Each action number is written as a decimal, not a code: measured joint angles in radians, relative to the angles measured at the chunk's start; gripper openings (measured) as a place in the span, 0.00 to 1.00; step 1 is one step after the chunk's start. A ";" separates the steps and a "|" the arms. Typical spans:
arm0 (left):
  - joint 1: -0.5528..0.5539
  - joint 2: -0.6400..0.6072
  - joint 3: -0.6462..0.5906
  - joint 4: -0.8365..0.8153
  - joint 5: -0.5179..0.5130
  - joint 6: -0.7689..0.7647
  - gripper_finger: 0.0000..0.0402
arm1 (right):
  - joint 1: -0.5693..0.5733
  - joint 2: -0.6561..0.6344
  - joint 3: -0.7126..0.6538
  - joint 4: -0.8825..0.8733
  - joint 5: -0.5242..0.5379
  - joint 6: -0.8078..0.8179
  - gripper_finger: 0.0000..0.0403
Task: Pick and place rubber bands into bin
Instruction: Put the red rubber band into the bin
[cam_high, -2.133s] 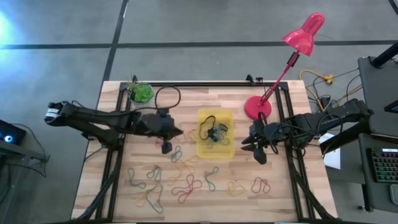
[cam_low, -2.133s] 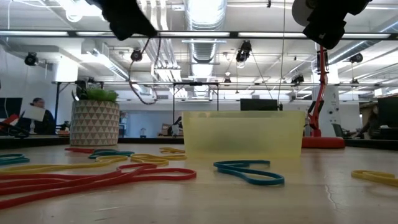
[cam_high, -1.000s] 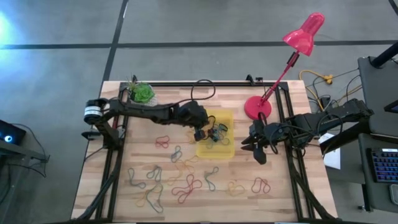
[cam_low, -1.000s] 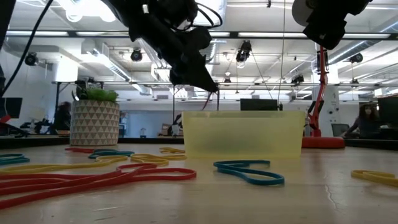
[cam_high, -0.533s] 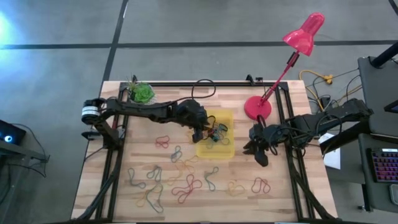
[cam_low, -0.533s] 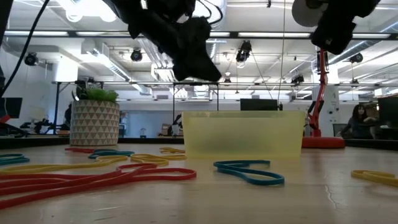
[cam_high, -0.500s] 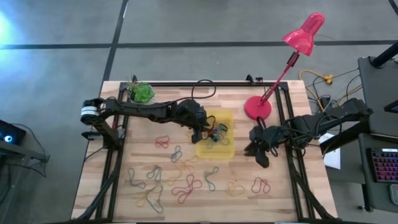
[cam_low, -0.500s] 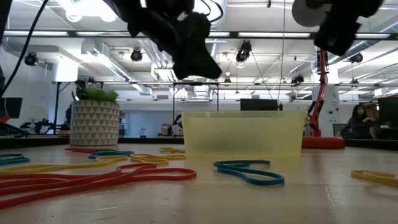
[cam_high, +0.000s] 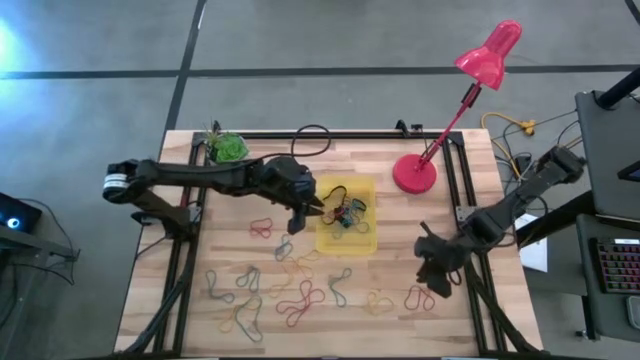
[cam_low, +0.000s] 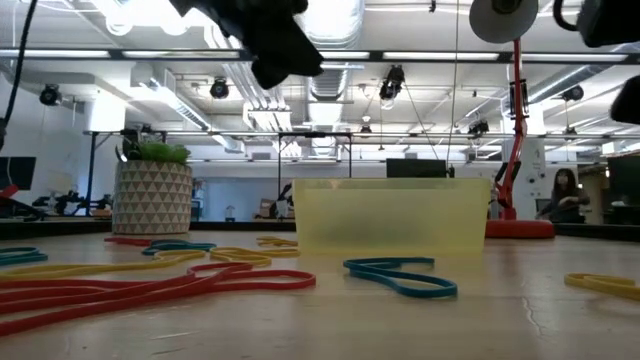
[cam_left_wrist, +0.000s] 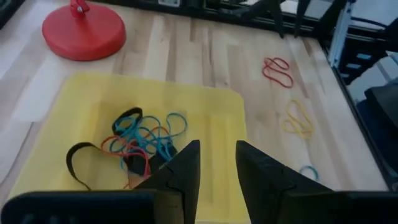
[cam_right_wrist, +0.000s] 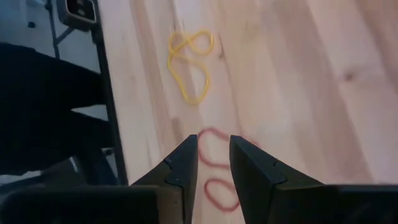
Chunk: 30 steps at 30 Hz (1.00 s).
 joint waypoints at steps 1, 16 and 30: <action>-0.003 -0.010 0.000 -0.016 0.000 0.000 0.22 | 0.013 0.000 -0.001 0.001 0.001 0.021 0.21; -0.050 -0.105 -0.002 -0.168 0.000 -0.019 0.22 | 0.179 0.014 0.028 0.002 0.161 0.184 0.18; -0.102 -0.105 -0.002 -0.210 -0.001 -0.061 0.22 | 0.338 0.269 0.127 0.000 0.236 0.278 0.16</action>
